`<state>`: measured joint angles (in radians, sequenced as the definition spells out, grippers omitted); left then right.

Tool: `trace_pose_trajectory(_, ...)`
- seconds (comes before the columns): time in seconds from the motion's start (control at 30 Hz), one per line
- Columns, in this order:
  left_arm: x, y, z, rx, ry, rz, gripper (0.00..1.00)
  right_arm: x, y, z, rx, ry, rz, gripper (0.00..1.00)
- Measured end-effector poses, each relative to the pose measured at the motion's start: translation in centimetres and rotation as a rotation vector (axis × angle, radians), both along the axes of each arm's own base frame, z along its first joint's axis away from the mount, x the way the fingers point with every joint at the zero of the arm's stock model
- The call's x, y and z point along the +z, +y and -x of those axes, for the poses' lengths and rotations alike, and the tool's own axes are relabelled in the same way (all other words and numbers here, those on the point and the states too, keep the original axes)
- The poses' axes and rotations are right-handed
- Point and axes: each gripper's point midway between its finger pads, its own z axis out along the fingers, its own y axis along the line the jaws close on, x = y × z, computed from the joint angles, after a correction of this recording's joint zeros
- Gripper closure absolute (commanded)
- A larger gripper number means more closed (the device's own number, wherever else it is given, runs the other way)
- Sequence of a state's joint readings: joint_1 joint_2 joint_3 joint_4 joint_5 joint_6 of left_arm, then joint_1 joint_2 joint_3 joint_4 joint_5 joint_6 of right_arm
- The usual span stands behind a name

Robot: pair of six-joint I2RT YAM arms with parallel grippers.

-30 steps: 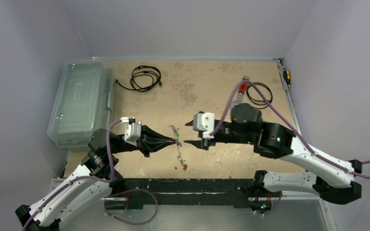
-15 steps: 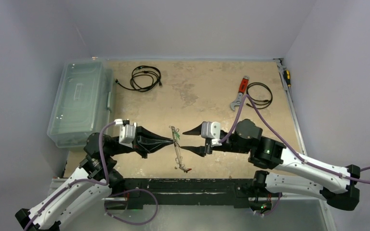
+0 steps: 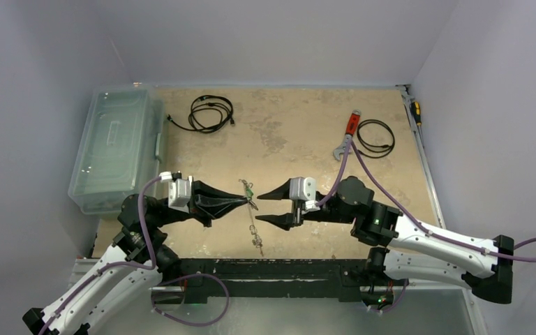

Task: Put the keys on the keyring

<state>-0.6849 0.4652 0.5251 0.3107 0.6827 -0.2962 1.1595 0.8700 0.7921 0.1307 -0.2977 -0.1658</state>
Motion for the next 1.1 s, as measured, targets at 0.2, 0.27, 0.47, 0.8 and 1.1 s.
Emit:
trace_pose_trajectory(0.2,0.0,0.2,-0.3,0.016,0.002,0.002,1.0,-0.4,0.9,-0.2,0.008,0.018,-0.009,0.53)
trace_pose_trajectory(0.27,0.1,0.2,-0.3,0.016,0.001,0.003,1.0,-0.5,1.1,-0.2,0.008,0.023,-0.016,0.55)
trace_pose_trajectory(0.47,0.1,0.2,-0.2,0.016,-0.001,0.004,1.0,-0.1,1.6,-0.4,0.008,0.03,-0.042,0.62)
trace_pose_trajectory(0.8,0.3,0.4,-0.1,0.018,-0.007,0.01,1.0,-0.2,2.3,-0.8,0.002,0.04,-0.057,0.89)
trace_pose_trajectory(1.1,0.5,0.5,0.1,0.019,-0.012,0.017,1.0,-0.4,2.5,-0.8,0.004,0.047,-0.061,1.0)
